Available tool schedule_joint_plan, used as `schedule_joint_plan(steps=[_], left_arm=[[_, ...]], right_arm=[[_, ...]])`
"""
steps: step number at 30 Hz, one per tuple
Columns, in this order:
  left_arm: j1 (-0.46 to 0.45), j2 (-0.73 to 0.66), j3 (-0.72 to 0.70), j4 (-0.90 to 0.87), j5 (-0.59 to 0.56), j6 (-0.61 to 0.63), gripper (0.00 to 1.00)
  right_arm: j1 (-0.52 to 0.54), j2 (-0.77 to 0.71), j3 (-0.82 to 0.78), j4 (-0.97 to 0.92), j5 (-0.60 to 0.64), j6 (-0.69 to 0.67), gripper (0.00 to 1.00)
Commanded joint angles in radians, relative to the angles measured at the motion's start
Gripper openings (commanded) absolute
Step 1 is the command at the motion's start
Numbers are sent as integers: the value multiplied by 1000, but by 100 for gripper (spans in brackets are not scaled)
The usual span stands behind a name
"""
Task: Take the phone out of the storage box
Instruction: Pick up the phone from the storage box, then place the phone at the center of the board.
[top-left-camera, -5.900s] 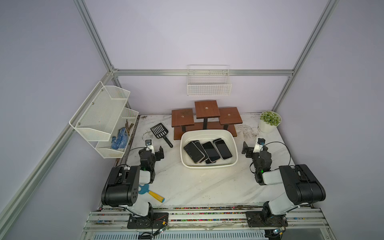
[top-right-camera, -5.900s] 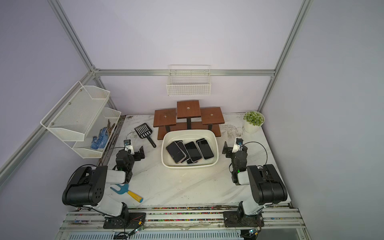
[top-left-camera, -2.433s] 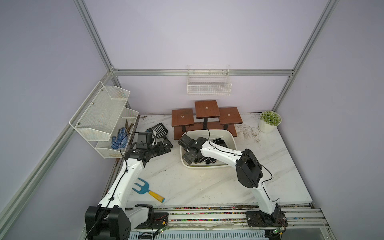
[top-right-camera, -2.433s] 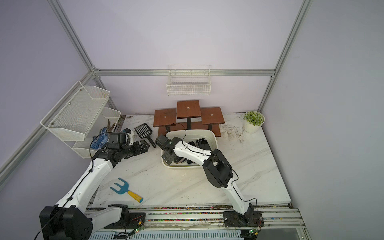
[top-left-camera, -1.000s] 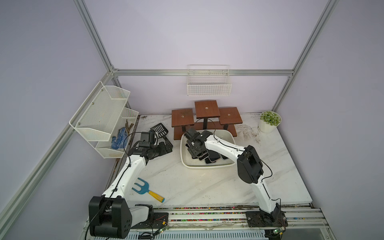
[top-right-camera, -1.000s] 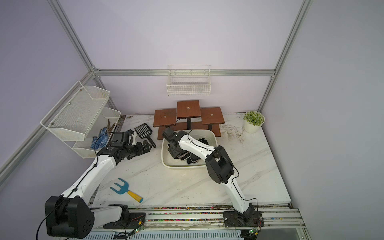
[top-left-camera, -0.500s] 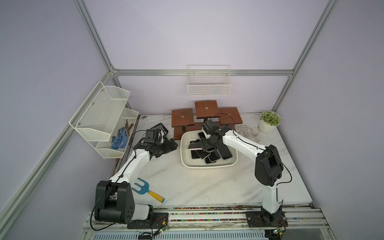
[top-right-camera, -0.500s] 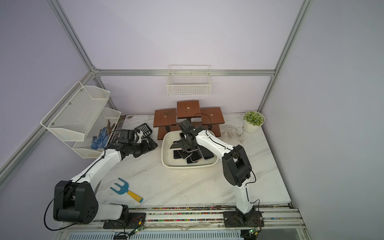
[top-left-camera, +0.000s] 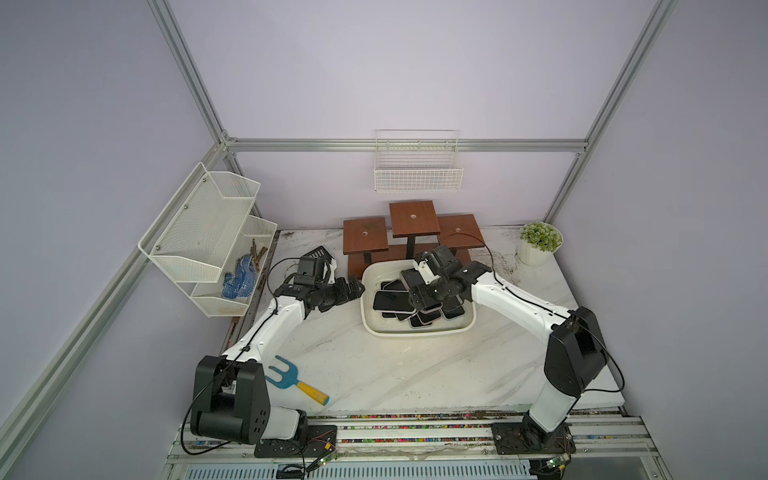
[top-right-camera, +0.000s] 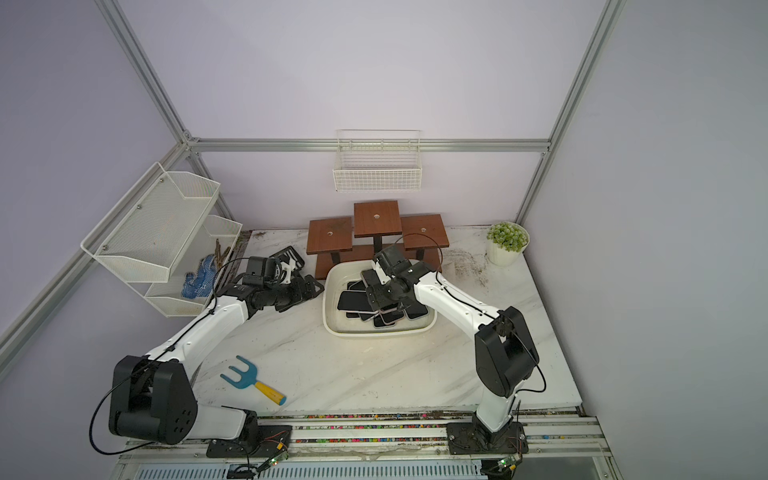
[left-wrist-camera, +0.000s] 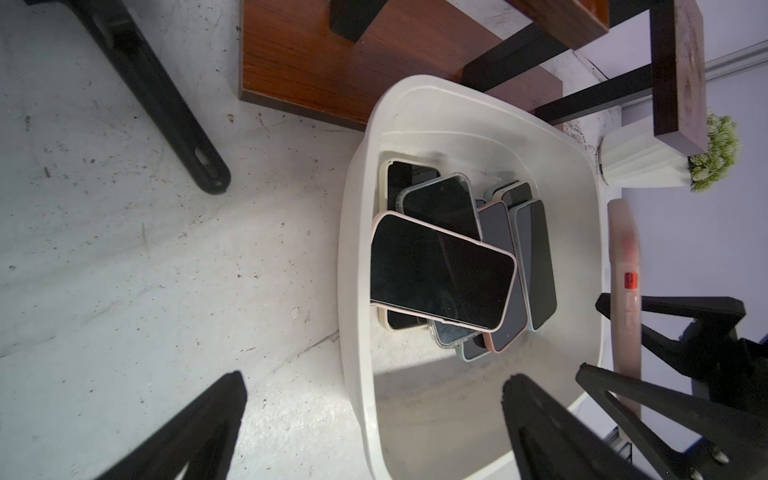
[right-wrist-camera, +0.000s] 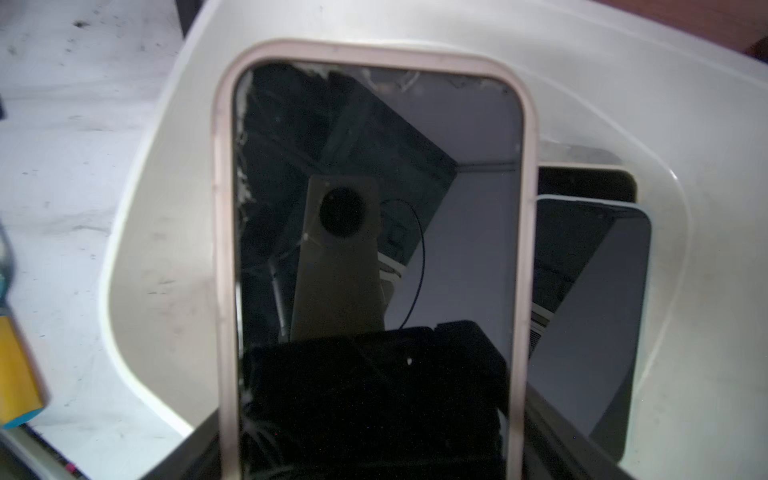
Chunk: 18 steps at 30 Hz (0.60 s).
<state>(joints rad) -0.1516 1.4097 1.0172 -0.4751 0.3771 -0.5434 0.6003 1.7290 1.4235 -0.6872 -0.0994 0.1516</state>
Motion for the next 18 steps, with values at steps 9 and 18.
schedule_joint_plan(steps=[9,18], left_arm=[[-32,56,7,248,247,-135,100],[-97,118,81,304,305,-188,100]], right_arm=[[-83,-158,-109,220,-301,7,71],[-186,-244,-189,326,-524,101,70]])
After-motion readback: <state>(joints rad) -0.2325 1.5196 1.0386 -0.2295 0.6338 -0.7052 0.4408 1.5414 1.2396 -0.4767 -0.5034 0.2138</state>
